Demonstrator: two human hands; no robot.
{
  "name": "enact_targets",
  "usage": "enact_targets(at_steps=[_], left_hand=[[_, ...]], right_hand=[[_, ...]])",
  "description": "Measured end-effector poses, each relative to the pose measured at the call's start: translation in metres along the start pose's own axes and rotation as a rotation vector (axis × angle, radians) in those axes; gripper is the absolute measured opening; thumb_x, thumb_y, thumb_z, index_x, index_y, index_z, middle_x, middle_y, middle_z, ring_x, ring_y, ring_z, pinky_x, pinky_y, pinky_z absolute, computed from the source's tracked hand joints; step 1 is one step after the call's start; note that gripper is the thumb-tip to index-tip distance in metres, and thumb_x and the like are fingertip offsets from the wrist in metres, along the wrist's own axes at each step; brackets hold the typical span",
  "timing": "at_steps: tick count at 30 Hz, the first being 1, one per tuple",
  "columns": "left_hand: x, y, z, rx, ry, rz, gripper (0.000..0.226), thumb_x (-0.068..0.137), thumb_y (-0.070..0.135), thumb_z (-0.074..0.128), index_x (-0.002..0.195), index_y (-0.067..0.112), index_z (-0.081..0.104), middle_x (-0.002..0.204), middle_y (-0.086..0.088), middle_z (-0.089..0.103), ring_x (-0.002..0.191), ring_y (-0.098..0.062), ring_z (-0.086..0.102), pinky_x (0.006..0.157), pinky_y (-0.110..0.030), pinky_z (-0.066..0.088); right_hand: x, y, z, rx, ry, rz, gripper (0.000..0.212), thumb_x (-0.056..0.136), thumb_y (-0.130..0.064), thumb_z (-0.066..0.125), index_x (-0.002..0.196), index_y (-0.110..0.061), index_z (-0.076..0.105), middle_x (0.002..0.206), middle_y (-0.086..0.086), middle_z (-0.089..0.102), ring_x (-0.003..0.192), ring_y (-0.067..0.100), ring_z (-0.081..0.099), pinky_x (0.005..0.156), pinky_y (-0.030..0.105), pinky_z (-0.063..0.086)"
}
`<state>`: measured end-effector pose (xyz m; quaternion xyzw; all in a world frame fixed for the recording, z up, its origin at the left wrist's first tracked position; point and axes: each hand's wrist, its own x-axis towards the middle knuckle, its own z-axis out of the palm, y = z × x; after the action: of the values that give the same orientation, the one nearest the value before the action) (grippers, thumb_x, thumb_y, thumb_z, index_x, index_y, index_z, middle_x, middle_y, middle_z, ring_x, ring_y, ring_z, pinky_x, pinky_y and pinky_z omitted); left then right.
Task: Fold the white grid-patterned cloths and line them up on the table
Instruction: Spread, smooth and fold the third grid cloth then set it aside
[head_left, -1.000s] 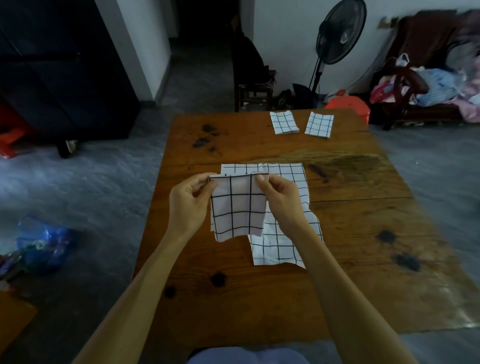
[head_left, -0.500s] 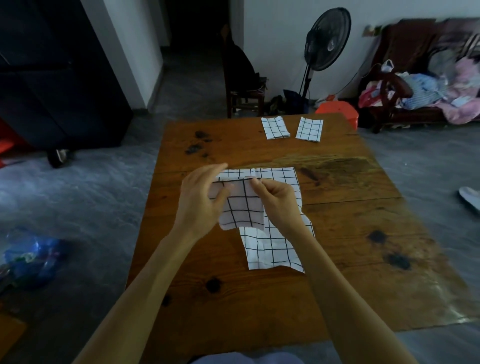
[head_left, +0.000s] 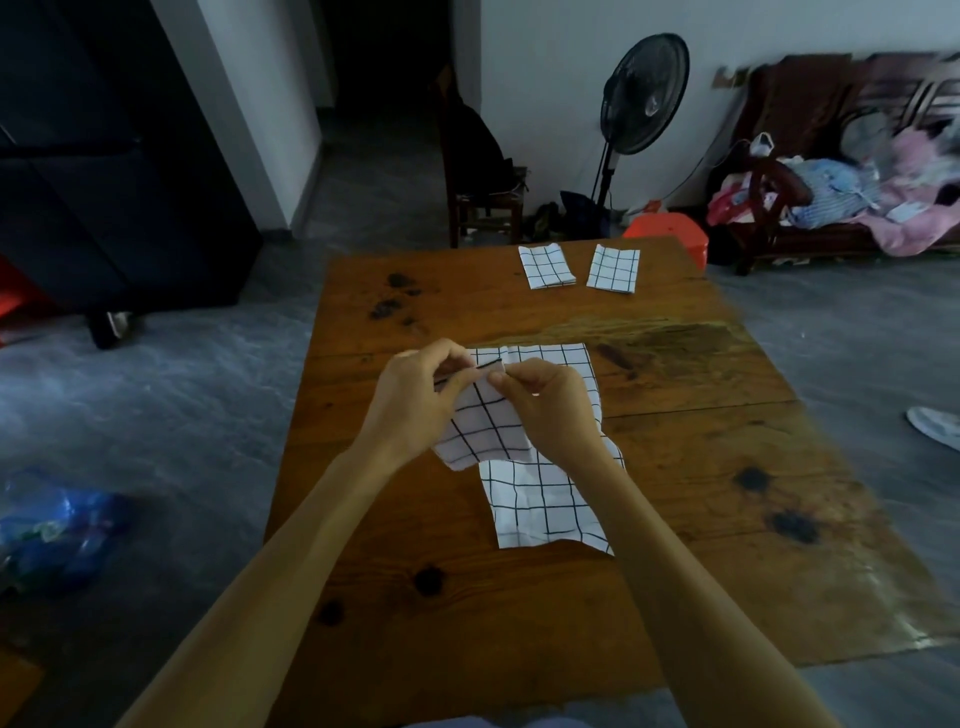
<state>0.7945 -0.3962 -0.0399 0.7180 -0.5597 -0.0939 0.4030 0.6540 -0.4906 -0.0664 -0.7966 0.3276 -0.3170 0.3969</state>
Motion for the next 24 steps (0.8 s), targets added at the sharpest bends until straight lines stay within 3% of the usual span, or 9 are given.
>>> enact_targets(at_steps=[4,8,11,15,21,24], left_hand=[[0.004,0.002,-0.003,-0.006,-0.074,0.050,0.023,0.089,0.029,0.063,0.111,0.022,0.064,0.094,0.012,0.062,0.088,-0.003,0.059,0.078,-0.023,0.051],[0.007,0.003,-0.006,0.015,-0.012,0.118,0.006,0.089,0.018,0.063,0.092,0.022,0.067,0.084,0.017,0.061,0.081,-0.002,0.060,0.074,-0.020,0.051],[0.010,0.003,-0.012,0.005,0.086,0.082,0.007,0.091,0.017,0.060,0.088,0.022,0.063,0.081,0.018,0.059,0.076,0.001,0.057,0.069,-0.011,0.045],[0.015,-0.001,-0.021,-0.023,0.200,0.033,0.008,0.093,0.014,0.058,0.090,0.011,0.064,0.084,0.008,0.061,0.074,0.001,0.055,0.066,-0.006,0.043],[0.012,-0.008,-0.011,0.006,0.189,0.008,0.008,0.093,0.019,0.059,0.091,0.015,0.065,0.080,0.013,0.061,0.073,-0.006,0.059,0.064,-0.020,0.050],[0.010,-0.016,-0.010,0.014,0.195,0.014,0.005,0.093,0.018,0.058,0.091,0.018,0.063,0.080,0.013,0.060,0.071,-0.006,0.059,0.064,-0.028,0.054]], right_hand=[[0.006,-0.007,-0.002,-0.165,-0.062,-0.131,0.019,0.093,-0.025,0.062,0.093,-0.012,0.075,0.084,0.002,0.068,0.076,0.021,0.061,0.069,0.044,0.051],[0.011,-0.017,0.001,-0.242,-0.075,-0.195,0.019,0.093,-0.028,0.063,0.090,-0.014,0.075,0.086,0.003,0.068,0.076,0.020,0.060,0.068,0.040,0.051],[0.015,-0.015,0.002,-0.235,-0.095,-0.204,0.022,0.093,-0.031,0.062,0.081,-0.017,0.073,0.072,-0.001,0.064,0.065,0.015,0.056,0.060,0.032,0.044],[0.010,0.012,0.006,-0.290,-0.107,-0.090,0.032,0.098,-0.033,0.054,0.068,-0.024,0.052,0.055,-0.012,0.045,0.051,0.003,0.043,0.050,0.024,0.032],[-0.006,0.050,0.011,-0.314,-0.116,-0.051,0.033,0.099,-0.040,0.045,0.083,-0.016,0.063,0.066,-0.005,0.058,0.059,0.016,0.053,0.053,0.032,0.041],[-0.011,0.068,0.005,-0.423,-0.217,0.003,0.032,0.101,-0.036,0.045,0.087,-0.014,0.063,0.070,-0.003,0.063,0.061,0.016,0.057,0.055,0.034,0.047]])
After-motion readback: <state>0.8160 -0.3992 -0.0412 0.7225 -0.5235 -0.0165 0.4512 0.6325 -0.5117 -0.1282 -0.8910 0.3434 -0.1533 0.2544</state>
